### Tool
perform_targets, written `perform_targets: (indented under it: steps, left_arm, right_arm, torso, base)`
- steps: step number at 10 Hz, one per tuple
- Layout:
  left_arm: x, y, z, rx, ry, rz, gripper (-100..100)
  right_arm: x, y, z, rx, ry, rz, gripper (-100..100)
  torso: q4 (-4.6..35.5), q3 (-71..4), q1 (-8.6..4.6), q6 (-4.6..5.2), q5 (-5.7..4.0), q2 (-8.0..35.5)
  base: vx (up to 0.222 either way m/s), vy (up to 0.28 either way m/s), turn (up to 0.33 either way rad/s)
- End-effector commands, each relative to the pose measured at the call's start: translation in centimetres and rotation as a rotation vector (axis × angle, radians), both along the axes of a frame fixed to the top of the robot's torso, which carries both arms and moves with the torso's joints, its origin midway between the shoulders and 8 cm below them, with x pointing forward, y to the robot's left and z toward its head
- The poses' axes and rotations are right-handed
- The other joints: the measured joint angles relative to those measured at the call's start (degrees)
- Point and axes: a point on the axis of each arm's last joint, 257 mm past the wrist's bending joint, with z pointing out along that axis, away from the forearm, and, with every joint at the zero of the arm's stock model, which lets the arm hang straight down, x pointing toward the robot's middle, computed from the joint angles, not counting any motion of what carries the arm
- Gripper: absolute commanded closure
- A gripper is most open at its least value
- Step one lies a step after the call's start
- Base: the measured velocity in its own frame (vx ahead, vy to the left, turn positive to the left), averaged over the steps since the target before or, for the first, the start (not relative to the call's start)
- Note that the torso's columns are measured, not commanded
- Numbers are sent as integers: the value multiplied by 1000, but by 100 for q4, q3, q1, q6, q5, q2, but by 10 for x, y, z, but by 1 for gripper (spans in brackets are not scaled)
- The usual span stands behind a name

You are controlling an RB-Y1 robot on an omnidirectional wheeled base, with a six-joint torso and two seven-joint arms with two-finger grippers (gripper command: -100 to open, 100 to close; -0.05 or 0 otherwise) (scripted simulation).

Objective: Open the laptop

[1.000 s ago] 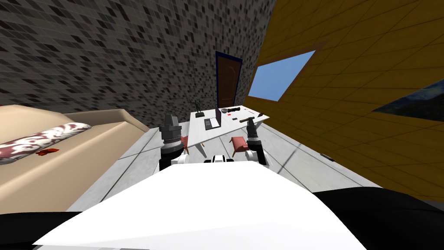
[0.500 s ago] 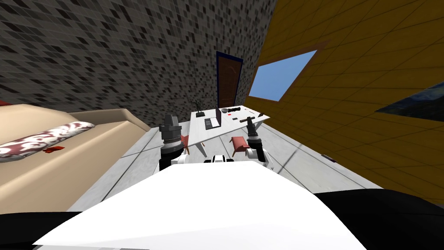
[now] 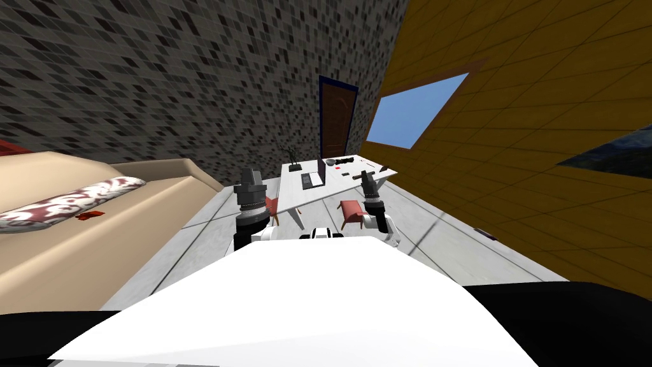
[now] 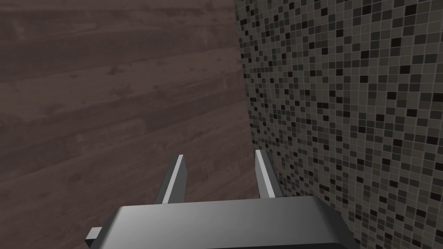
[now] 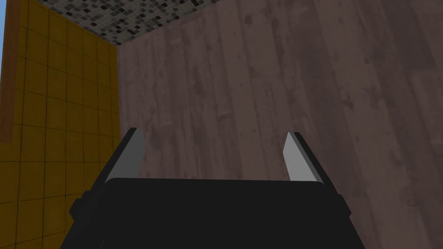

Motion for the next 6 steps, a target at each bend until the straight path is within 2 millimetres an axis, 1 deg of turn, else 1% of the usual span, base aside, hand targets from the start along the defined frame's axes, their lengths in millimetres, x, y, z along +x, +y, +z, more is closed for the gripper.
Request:
perform_targets:
  steps: [1, 3, 4, 5, 6]
  left_arm:
    - [0, 0, 0, 0, 0, 0, 0]
    - [0, 0, 0, 0, 0, 0, 0]
    - [0, 0, 0, 0, 0, 0, 0]
    - [0, 0, 0, 0, 0, 0, 0]
    - [0, 0, 0, 0, 0, 0, 0]
  right_arm:
    - [7, -5, 2, -101, -37, -67, -100]
    - [7, -5, 2, -132, -41, -94, -100]
    - [13, -8, 3, -185, -63, -130, -100]
    - [13, -8, 3, -205, -66, -148, -100]
    - [19, -12, 4, -250, -84, -178, -100]
  torso:
    - [0, 0, 0, 1, 0, -1]
    - [0, -1, 0, 1, 0, -2]
    - [-1, -2, 0, 1, 0, -3]
    - [0, -1, 0, 0, 0, -1]
    - [0, 0, 0, 1, 0, 0]
  base:
    - [-18, -3, 22]
    - [-10, -2, 12]
    - [-12, 0, 36]
    - [-14, 0, 22]
    - [-21, 1, 32]
